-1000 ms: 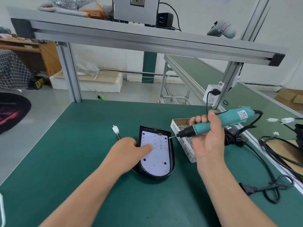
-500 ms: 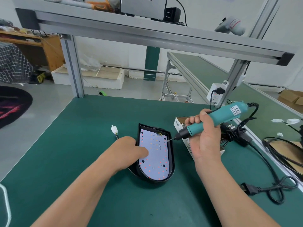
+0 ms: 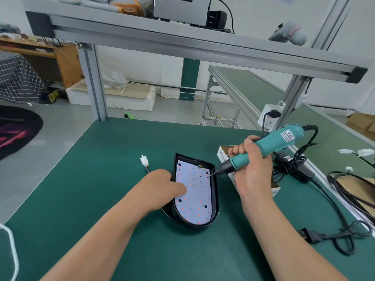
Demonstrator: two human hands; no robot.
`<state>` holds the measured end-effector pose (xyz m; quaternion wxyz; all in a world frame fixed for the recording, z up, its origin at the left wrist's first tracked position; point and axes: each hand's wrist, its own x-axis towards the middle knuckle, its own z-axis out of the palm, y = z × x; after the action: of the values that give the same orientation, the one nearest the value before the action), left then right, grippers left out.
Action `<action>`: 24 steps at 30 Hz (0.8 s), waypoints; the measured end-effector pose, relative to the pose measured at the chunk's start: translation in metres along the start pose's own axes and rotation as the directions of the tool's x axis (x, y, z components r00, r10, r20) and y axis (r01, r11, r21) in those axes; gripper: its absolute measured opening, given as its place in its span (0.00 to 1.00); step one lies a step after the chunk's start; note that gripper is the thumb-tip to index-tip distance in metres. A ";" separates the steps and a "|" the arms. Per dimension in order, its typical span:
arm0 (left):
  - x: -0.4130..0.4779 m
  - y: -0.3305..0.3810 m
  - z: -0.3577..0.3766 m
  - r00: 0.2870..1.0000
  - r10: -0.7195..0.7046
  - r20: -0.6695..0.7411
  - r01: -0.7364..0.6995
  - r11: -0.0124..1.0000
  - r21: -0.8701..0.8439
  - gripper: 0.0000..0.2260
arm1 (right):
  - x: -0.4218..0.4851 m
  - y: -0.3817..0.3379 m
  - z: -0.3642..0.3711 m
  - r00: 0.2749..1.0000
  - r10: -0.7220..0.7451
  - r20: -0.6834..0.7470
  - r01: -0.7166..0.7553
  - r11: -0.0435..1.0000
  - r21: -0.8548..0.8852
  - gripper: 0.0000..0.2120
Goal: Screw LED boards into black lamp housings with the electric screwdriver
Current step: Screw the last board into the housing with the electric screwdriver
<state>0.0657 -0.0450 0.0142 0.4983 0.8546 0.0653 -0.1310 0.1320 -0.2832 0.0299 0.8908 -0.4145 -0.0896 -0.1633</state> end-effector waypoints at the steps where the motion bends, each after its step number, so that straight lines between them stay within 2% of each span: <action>1: 0.000 0.000 0.000 1.000 0.001 -0.002 -0.001 1.000 0.003 0.14 | 0.000 0.000 0.000 1.000 0.001 0.005 -0.001 1.000 -0.005 0.06; 8: 0.002 -0.001 0.000 1.000 -0.002 -0.017 0.002 1.000 0.008 0.14 | -0.003 -0.002 0.006 0.998 0.002 0.064 0.001 0.999 -0.051 0.06; 18: 0.003 0.000 0.001 1.000 -0.020 -0.022 0.020 1.000 0.021 0.13 | -0.003 0.003 0.035 0.951 0.025 0.309 0.086 0.936 -0.340 0.07; 24: 0.000 0.004 -0.001 0.999 -0.039 -0.019 0.039 0.999 0.024 0.13 | -0.001 0.003 0.031 0.934 0.092 0.345 0.022 0.950 -0.312 0.08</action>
<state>0.0671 -0.0463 0.0174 0.4847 0.8602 0.0851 -0.1335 0.1314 -0.2577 0.0473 0.7861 -0.5737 -0.2150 -0.0817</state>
